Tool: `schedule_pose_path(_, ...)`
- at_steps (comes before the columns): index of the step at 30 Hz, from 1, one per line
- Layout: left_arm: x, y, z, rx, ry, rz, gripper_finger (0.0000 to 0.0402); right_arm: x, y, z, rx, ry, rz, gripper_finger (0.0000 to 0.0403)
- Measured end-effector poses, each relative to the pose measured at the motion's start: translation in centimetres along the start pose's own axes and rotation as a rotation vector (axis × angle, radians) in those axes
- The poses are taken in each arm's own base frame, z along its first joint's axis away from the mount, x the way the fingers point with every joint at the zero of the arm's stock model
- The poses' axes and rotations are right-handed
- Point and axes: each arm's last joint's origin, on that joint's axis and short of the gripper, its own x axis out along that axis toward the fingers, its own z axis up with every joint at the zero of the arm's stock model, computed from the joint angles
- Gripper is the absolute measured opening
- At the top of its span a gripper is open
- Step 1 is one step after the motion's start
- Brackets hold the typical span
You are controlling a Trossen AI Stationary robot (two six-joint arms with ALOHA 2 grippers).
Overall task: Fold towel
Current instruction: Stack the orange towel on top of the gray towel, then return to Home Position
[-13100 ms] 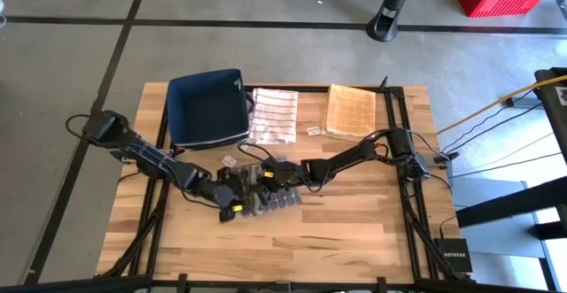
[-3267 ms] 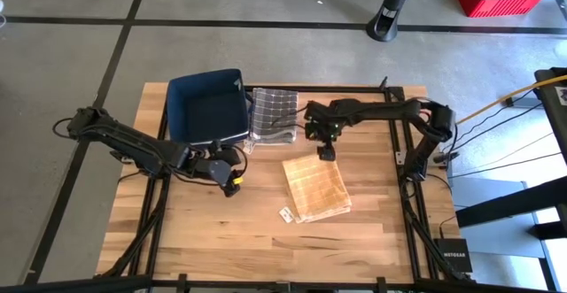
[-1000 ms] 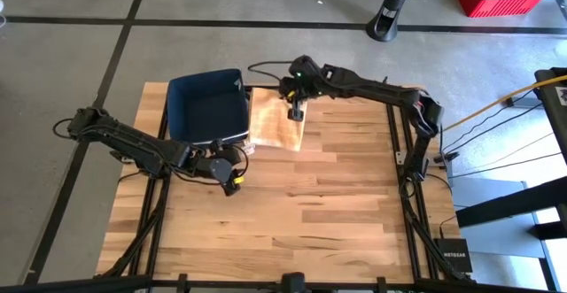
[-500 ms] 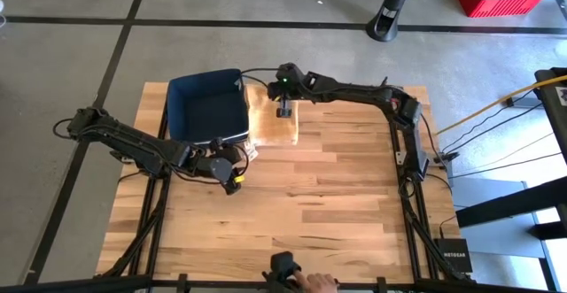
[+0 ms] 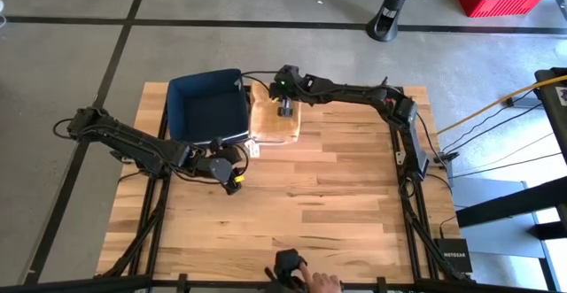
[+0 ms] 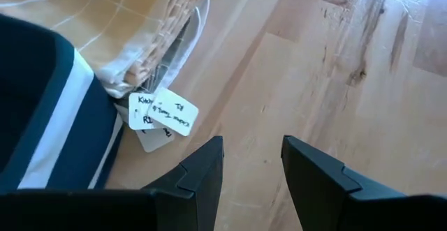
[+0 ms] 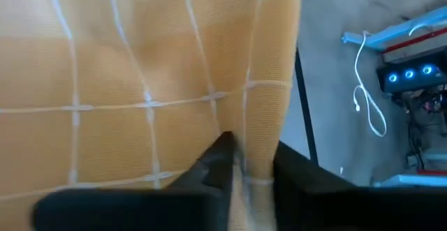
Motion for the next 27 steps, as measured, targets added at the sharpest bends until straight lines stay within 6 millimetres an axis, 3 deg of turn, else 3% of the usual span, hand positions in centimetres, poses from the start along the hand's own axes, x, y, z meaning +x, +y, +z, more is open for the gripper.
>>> schedule_pose_path(5, 0.0, 0.0, 0.0, -0.06, 0.002, 0.0, 0.014, -1.2, 0.3, 0.5, -0.01, 0.024, 0.012, 0.0154)
schedule_pose_path(9, 0.1, 0.1, 0.1, -0.065, 0.0, 0.002, 0.014, -4.9, 0.1, 2.0, -0.041, 0.065, 0.024, 0.0212)
schedule_pose_path(13, 0.2, 0.3, 0.2, -0.021, -0.002, 0.009, 0.014, -9.8, -0.4, 3.1, -0.022, 0.07, 0.073, 0.0239)
schedule_pose_path(17, 0.0, -0.2, 0.6, 0.05, -0.05, -0.027, 0.014, -16.0, -0.5, 3.5, 0.102, 0.002, 0.171, 0.0241)
schedule_pose_path(20, -0.5, -0.7, 0.9, 0.11, -0.105, -0.067, 0.014, -19.6, 0.3, 2.5, 0.162, 0.002, 0.262, 0.0227)
schedule_pose_path(24, -1.6, -0.8, 1.4, 0.176, -0.171, -0.102, 0.0135, -23.0, 1.4, 0.6, 0.197, -0.033, 0.283, 0.0192)
schedule_pose_path(27, -2.9, 0.3, 2.1, 0.179, -0.225, -0.107, 0.0106, -24.6, 2.4, -1.5, 0.225, -0.103, 0.32, 0.0161)
